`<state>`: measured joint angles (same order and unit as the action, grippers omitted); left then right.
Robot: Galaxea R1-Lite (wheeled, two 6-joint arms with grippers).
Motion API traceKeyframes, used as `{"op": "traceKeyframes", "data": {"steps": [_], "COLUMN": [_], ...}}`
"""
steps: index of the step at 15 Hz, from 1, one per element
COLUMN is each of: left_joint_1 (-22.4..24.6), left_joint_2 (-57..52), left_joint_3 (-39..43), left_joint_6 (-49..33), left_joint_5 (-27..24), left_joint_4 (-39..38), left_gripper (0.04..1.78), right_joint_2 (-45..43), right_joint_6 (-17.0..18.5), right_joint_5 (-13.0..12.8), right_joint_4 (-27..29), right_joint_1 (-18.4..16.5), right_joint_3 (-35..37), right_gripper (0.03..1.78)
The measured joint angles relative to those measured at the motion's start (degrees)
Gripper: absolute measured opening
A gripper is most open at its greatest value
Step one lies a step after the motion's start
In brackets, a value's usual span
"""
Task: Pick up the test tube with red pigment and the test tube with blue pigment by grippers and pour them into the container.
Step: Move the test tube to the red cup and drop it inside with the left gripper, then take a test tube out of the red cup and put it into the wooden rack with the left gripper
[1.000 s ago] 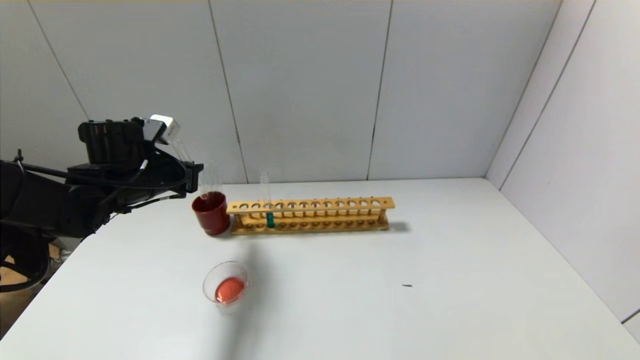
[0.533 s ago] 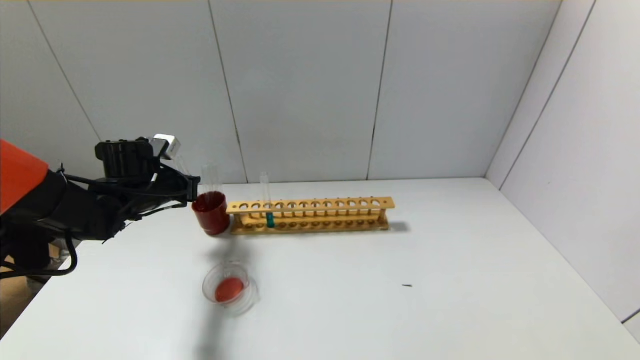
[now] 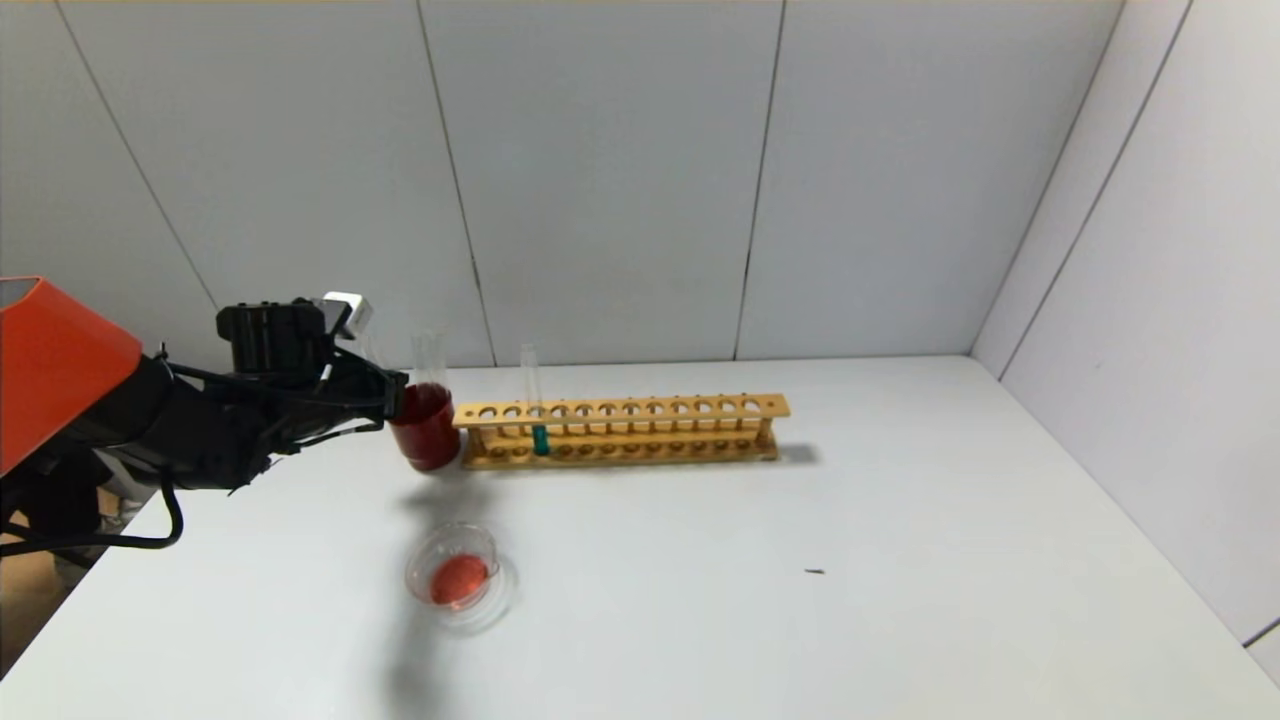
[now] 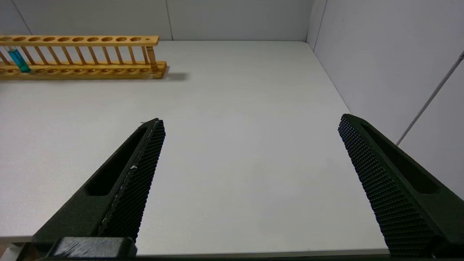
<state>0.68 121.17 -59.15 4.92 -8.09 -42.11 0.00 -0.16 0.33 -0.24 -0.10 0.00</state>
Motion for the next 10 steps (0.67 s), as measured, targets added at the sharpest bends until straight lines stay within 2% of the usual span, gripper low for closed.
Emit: {"op": "traceKeyframes", "data": {"steps": [3,7,10], "left_joint_1": [-0.1,-0.1,-0.3], "left_joint_2": [0.1,-1.0,-3.9], "left_joint_3": [-0.2,-0.2,-0.4], "left_joint_6": [0.1,0.3,0.5], "left_joint_5": [0.0,0.1,0.2], "left_joint_4": [0.0,0.2,1.4], "left_gripper": [0.65,1.32,1.65], "right_joint_2": [0.0,0.0,0.0], "right_joint_6": [0.0,0.0,0.0], "right_joint_5": [0.0,0.0,0.0], "right_joint_4": [0.0,0.0,0.0], "right_joint_1": [0.0,0.0,0.0], "right_joint_3": [0.0,0.0,0.0], "right_gripper": [1.75,1.75,1.75]}}
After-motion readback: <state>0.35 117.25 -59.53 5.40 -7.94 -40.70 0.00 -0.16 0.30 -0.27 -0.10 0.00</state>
